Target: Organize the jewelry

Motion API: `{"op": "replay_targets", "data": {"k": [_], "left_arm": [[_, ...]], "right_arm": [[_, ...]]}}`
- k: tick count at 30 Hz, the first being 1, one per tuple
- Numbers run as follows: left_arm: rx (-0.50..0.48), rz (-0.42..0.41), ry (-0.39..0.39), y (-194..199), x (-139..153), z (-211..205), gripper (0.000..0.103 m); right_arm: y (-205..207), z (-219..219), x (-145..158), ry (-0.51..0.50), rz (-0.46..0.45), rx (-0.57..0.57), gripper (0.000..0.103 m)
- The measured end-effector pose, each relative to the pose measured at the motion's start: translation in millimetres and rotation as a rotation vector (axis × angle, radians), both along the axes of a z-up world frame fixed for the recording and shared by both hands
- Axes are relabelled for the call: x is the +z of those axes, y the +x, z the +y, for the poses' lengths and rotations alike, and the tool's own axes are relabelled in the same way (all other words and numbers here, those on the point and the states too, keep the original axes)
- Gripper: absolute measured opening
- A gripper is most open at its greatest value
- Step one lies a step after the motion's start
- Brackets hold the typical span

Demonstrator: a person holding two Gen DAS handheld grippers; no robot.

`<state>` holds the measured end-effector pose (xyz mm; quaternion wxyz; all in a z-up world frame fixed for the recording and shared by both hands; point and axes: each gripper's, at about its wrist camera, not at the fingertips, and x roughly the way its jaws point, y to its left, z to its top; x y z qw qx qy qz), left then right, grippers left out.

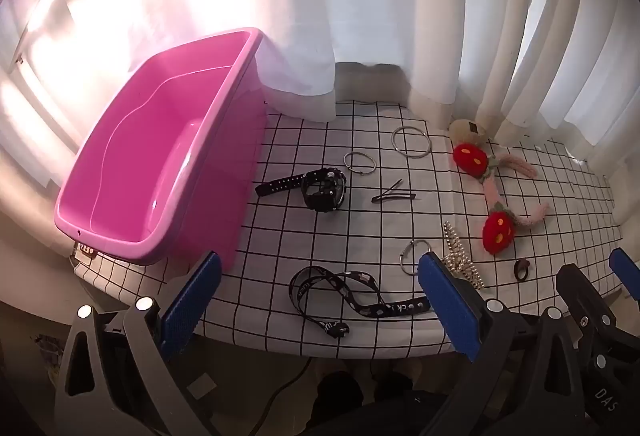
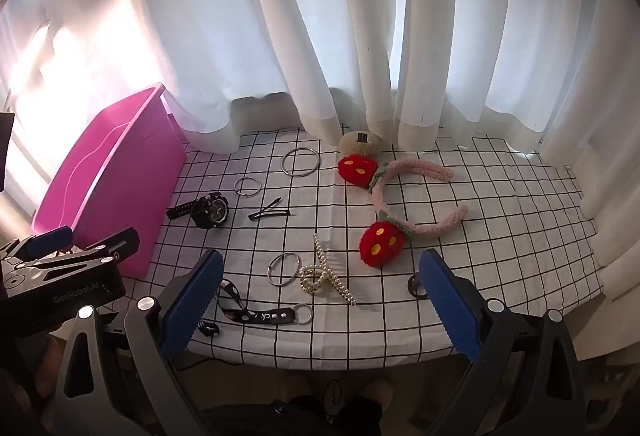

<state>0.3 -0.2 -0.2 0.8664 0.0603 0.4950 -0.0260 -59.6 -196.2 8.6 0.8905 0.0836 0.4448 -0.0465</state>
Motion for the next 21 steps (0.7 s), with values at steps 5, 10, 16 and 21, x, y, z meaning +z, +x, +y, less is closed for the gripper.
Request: {"op": "replay_targets", "data": {"k": [5, 10, 16, 21], "left_arm": [[0.002, -0.004, -0.003, 0.4, -0.2, 0.4, 0.097], [-0.002, -0.004, -0.006, 0.6, 2.2, 4.3, 0.097], [-0.001, -0.003, -0.003, -0.1, 1.7, 2.7, 0.097], [0.001, -0.005, -0.003, -2.4, 1.9, 1.6, 0.097]], "right_arm": [[-0.7, 0.3, 0.9, -0.006, -0.003, -0.001, 0.094], [-1.1, -1.2, -2.5, -0.002, -0.003, 0.0, 0.094], [-1.4, -0.5, -4.2, 0.002, 0.0, -0.001, 0.094], [-3.2, 1.7, 1.1, 0.002, -0.002, -0.001, 0.094]]}}
